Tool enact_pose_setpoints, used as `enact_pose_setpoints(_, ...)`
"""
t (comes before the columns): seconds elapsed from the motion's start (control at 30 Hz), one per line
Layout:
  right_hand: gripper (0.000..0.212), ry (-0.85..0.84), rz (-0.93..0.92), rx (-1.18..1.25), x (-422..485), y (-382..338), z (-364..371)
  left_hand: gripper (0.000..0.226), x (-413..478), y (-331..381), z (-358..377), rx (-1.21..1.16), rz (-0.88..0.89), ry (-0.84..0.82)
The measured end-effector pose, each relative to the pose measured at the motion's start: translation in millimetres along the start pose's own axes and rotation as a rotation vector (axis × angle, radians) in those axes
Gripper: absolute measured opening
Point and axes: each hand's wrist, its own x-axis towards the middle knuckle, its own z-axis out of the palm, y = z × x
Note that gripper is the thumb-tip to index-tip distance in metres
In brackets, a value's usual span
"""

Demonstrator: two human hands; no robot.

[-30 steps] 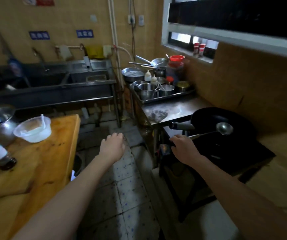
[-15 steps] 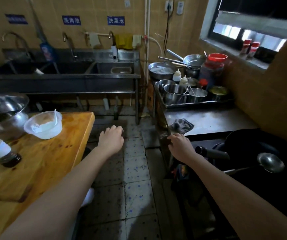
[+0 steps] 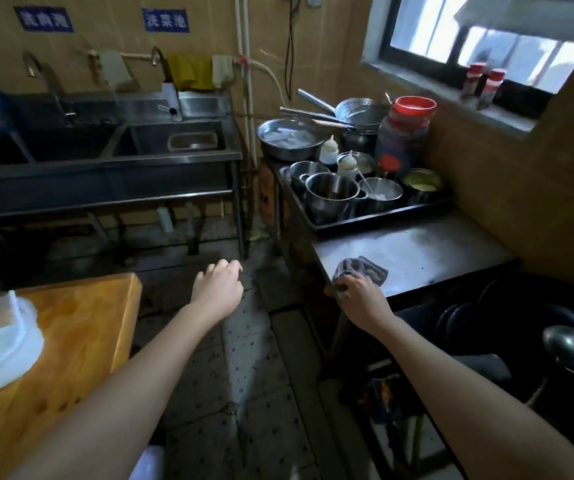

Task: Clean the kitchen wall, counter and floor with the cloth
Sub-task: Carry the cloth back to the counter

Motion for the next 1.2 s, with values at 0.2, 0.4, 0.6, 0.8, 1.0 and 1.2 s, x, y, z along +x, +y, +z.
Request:
enact_pose_setpoints(0.2, 0.029, 0.05, 0.197, 0.04, 41.6, 6.3, 10.7, 0.03, 77.4, 1.6, 16.6, 0.013, 0.096, -0.078)
enact_pose_setpoints(0.4, 0.035, -0.022, 0.33, 0.033, 69.0, 31.4, 28.1, 0.033, 123.4, 17.5, 40.4, 0.008, 0.177, -0.147)
enact_pose_setpoints(0.6, 0.039, -0.08, 0.415, 0.051, 102.5, 49.6, 45.6, 0.035, 156.8, 35.4, 62.9, 0.025, 0.2, -0.2)
enact_pose_setpoints(0.8, 0.034, -0.134, 0.414, 0.049, 136.1, 64.4, 57.9, 0.035, 183.4, 46.2, 85.0, 0.028, 0.19, -0.237)
enact_pose_setpoints(1.0, 0.032, -0.22, 0.455, 0.016, 163.5, 81.0, 70.9, 0.034, 203.8, 50.8, 106.4, 0.029, 0.189, -0.273)
enact_pose_setpoints(1.2, 0.025, -0.234, 0.419, -0.036, 173.6, 81.1, 82.1, 0.033, 219.5, 49.2, 111.4, 0.037, 0.163, -0.293)
